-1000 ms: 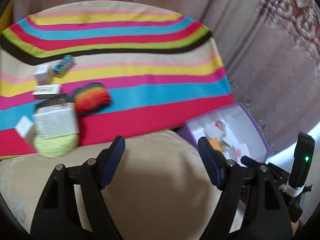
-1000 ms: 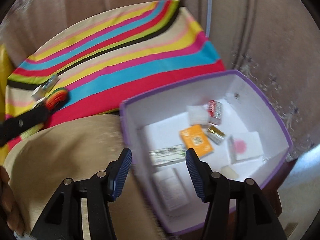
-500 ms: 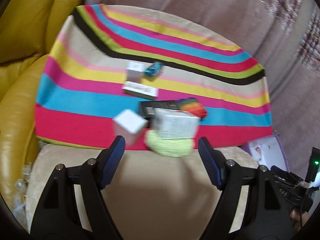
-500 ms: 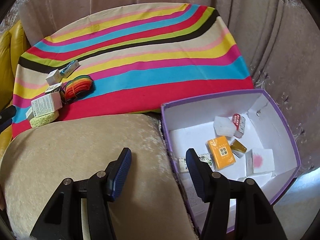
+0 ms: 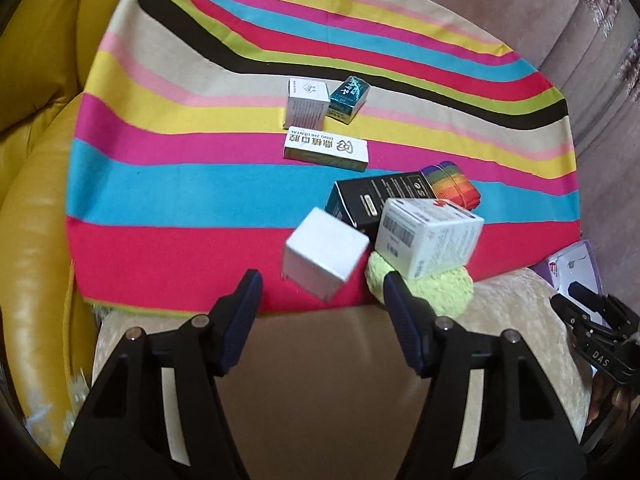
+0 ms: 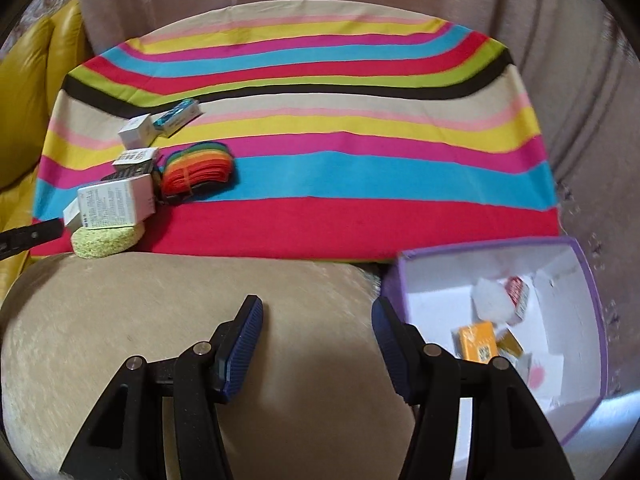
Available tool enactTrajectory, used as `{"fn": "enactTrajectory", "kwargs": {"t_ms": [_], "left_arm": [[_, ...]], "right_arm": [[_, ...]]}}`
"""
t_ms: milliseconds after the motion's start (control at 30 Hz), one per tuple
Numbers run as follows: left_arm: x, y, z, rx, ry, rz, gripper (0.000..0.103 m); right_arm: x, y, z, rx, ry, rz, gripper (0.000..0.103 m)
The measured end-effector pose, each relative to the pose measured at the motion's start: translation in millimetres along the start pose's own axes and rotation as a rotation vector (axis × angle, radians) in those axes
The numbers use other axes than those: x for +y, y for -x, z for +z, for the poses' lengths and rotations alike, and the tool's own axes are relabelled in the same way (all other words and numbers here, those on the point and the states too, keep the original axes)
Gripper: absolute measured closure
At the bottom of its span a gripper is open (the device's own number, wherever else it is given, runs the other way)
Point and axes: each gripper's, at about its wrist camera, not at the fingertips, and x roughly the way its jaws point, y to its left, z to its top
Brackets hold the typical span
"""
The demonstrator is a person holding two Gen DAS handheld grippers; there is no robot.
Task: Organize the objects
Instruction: 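Move both tools back over the cloth toward the remaining items, then grasp the white cube box with the left tool while the right grasps the printed medicine box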
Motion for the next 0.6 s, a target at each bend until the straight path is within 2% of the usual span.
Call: {"fn": "enactTrajectory", "kwargs": {"t_ms": [100, 167, 300, 333, 400, 600], "left_arm": [[2, -10, 6, 0.031, -0.019, -0.009, 0.037], [1, -17, 8, 0.045, -0.026, -0.006, 0.037], [-1, -24, 11, 0.056, -0.048, -0.023, 0.052], [-1, -25, 11, 0.057, -0.049, -0.029, 0.053], [0, -25, 10, 0.051, -0.047, -0.040, 0.053], [14, -16, 4, -0.010, 0.035, -0.036, 0.054]], "right_arm": [[9, 1, 7, -0.003, 0.014, 0.051, 0.045], [17, 4, 13, -0.007, 0.005, 0.127, 0.043], [44, 8, 24, -0.023, 0.019, 0.231, 0.033], [53, 8, 27, -0.024, 0.026, 0.250, 0.031], [69, 7, 33, -0.030, 0.038, 0.271, 0.025], [113, 0, 50, -0.046, 0.092, 0.271, 0.021]]}}
